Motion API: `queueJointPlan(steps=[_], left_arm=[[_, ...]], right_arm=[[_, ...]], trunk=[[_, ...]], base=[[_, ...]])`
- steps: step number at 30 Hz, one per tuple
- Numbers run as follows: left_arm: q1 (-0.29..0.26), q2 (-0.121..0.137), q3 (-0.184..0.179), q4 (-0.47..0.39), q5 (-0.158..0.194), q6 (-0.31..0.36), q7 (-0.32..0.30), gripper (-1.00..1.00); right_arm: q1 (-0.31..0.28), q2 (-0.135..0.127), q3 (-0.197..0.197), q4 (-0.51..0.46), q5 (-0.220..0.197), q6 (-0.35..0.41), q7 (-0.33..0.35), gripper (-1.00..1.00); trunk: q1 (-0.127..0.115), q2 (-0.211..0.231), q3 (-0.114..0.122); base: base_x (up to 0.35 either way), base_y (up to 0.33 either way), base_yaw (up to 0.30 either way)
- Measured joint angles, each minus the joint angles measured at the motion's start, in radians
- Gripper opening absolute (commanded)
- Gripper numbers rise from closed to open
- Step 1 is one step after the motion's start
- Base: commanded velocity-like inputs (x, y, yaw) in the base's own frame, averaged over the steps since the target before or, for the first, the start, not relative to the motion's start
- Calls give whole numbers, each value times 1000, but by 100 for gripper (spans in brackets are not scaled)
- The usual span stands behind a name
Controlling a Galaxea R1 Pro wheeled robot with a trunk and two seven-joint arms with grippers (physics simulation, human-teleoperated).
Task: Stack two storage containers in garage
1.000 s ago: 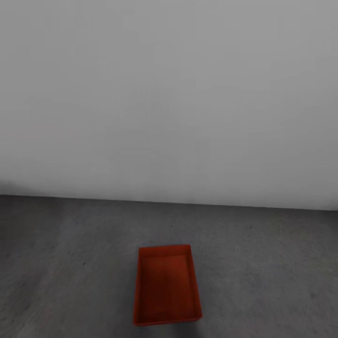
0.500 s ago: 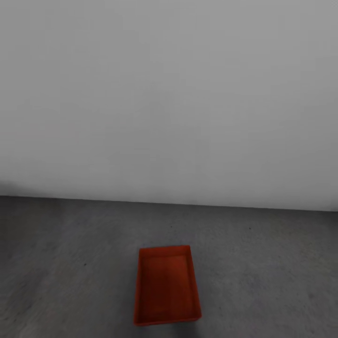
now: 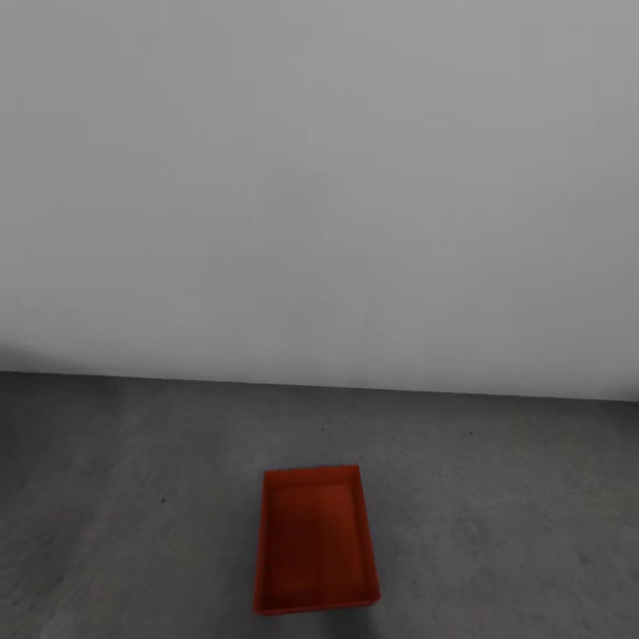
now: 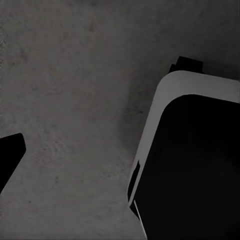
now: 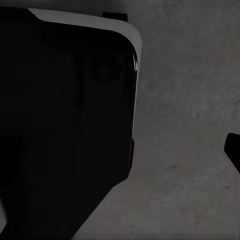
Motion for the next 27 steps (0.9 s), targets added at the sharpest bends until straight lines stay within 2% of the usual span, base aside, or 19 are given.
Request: queueJointPlan(steps=[5, 27], left_arm=[[0, 0, 0, 0, 0, 0, 0, 100], [0, 2, -2, -9, -10, -3, 1, 100]], right_arm=[[0, -1, -1, 0, -4, -7, -1, 100], [0, 4, 4, 0, 2, 3, -7, 100]], trunk=[[-19, 35, 16], [-19, 35, 48]], base=[[0, 0, 10], [0, 0, 78]])
